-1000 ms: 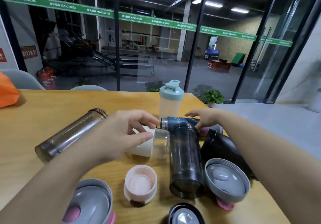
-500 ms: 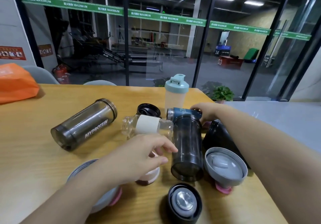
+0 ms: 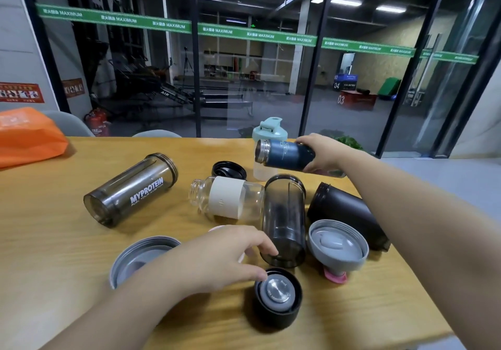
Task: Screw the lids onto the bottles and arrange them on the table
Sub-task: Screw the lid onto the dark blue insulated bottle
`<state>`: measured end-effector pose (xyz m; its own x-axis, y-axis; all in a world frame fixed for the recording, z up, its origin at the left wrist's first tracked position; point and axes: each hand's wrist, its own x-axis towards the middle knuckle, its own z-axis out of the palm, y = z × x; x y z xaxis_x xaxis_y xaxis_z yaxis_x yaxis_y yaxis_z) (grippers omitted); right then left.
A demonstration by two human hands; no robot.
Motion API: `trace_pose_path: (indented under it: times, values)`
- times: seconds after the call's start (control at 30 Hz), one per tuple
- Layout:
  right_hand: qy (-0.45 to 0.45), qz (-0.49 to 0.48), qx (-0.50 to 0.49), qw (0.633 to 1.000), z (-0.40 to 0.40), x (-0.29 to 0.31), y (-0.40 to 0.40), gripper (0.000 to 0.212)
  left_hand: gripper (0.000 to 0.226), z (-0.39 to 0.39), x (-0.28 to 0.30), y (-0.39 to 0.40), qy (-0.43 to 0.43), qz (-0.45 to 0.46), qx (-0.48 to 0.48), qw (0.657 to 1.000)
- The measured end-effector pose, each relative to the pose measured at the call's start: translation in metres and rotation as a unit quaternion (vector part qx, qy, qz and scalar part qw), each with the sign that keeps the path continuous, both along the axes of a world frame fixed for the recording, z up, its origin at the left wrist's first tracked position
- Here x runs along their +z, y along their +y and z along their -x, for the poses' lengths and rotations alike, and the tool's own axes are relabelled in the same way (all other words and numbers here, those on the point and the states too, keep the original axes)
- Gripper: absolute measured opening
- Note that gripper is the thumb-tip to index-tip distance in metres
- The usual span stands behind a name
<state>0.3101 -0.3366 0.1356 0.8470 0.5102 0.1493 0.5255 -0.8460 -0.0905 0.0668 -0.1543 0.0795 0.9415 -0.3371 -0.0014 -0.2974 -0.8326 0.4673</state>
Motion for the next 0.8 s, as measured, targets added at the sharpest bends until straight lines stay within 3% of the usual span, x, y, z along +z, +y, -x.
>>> trace_pose_path:
  times: [0.33, 0.53, 0.7, 0.8]
  values:
    - [-0.114, -0.059, 0.004, 0.992, 0.042, 0.019, -0.016, 0.072, 0.073, 0.011, -0.018, -0.028, 0.016, -0.037, 0.018, 0.999]
    - [-0.202, -0.084, -0.016, 0.976, 0.067, 0.02, -0.022, 0.069, 0.082, 0.015, -0.035, -0.039, 0.005, -0.047, 0.022, 0.999]
    - [-0.231, -0.165, -0.002, 0.959, 0.079, 0.014, -0.023, 0.069, 0.078, 0.018, -0.033, -0.037, -0.018, -0.004, 0.032, 0.999]
    - [-0.231, -0.211, 0.008, 0.95, 0.089, 0.013, -0.018, 0.07, 0.078, 0.017, -0.027, -0.028, -0.01, 0.089, 0.058, 0.994]
